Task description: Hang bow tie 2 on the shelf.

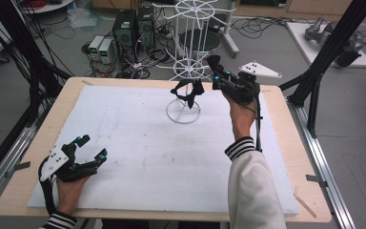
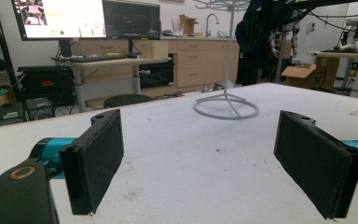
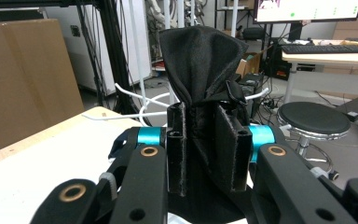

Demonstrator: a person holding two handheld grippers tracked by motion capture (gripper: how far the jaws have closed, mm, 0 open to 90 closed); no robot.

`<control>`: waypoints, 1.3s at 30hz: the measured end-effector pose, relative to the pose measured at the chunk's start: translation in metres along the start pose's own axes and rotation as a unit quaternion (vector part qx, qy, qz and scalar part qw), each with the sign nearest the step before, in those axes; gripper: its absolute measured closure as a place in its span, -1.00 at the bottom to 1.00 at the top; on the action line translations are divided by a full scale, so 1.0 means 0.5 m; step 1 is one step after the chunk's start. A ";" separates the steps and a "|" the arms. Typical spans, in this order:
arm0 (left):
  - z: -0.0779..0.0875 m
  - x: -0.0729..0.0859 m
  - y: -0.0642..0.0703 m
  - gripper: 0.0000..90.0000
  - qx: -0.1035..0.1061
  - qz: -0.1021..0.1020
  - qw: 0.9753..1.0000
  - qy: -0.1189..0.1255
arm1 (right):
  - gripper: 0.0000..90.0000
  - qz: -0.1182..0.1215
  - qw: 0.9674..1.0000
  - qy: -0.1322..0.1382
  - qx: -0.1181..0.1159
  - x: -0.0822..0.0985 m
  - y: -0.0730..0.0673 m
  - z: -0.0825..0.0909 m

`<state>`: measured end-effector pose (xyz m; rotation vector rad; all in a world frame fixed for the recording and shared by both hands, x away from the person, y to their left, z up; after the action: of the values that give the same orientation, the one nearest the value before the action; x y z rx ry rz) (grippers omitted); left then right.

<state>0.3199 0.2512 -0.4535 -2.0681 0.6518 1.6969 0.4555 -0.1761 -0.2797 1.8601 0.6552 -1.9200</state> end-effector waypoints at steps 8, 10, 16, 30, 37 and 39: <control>-0.001 0.000 0.000 -0.64 0.000 0.002 1.000 0.002 | 0.66 0.001 1.000 0.002 -0.002 -0.001 -0.012 -0.018; 0.000 0.000 0.000 -0.64 0.000 0.002 1.000 0.002 | 0.67 -0.002 1.000 -0.001 -0.004 0.002 -0.016 -0.022; 0.000 0.000 0.000 -0.64 0.000 0.003 1.000 0.002 | 0.66 -0.004 1.000 -0.002 -0.004 0.008 -0.024 -0.033; 0.000 0.000 0.001 -0.64 -0.001 0.003 1.000 0.003 | 0.66 -0.005 1.000 -0.009 -0.009 0.008 -0.037 -0.055; 0.000 0.000 0.000 -0.64 -0.001 0.003 1.000 0.003 | 0.66 -0.005 1.000 -0.018 -0.013 0.016 -0.041 -0.065; 0.000 0.000 0.000 -0.64 -0.001 0.003 1.000 0.003 | 0.66 -0.006 1.000 -0.022 -0.013 0.019 -0.042 -0.067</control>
<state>0.3197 0.2512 -0.4533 -2.0754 0.6576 1.6961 0.4704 -0.1394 -0.2883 1.7978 0.6743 -1.9445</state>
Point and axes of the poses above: each handheld gripper's, and its own axes: z roughly backward along the jaws, x roughly out of its underside, y roughly to its right, the point moved 6 cm from there along -z, roughly forward along the jaws, and after that the axes turned 9 degrees about y, right-handed, at the moved point
